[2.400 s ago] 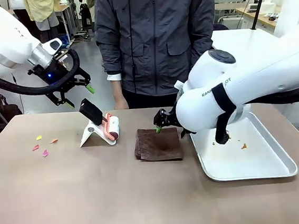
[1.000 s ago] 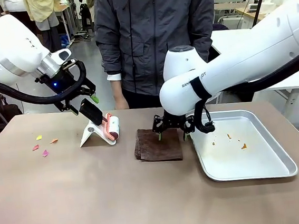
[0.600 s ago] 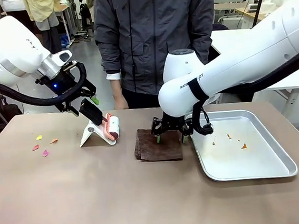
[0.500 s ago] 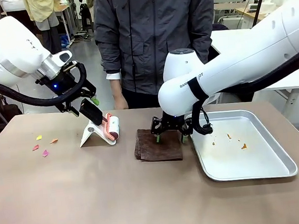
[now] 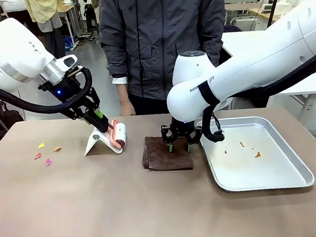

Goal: Clean the surface of the table.
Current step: Hold the Lint Roller with your left hand and the towel with your right hand.

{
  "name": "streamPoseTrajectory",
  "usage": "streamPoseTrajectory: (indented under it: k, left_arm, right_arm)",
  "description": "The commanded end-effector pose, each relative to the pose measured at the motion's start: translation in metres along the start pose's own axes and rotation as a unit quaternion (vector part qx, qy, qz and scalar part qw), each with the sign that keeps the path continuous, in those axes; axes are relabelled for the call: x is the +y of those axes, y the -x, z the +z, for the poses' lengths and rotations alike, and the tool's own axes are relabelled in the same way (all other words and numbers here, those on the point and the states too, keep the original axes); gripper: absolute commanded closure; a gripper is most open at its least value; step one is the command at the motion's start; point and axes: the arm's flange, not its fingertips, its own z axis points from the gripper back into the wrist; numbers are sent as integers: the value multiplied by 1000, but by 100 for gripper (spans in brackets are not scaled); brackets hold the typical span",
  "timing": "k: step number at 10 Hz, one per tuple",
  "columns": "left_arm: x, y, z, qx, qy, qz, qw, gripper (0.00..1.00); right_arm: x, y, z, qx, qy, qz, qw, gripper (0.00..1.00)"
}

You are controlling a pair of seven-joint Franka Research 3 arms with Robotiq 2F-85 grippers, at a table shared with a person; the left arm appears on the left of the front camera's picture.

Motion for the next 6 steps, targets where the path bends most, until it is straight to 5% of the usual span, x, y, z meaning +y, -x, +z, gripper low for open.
streamPoseTrajectory:
  k: [1,6]
  left_arm:
    - [4,3,0,1,8,-12,1000,96]
    - [6,4,4,-9,16,-9,1000,100]
  right_arm:
    - [5,-4,-9,12,-6,3,1000,100]
    - [5,-2,-12,16,-8,0,1000,100]
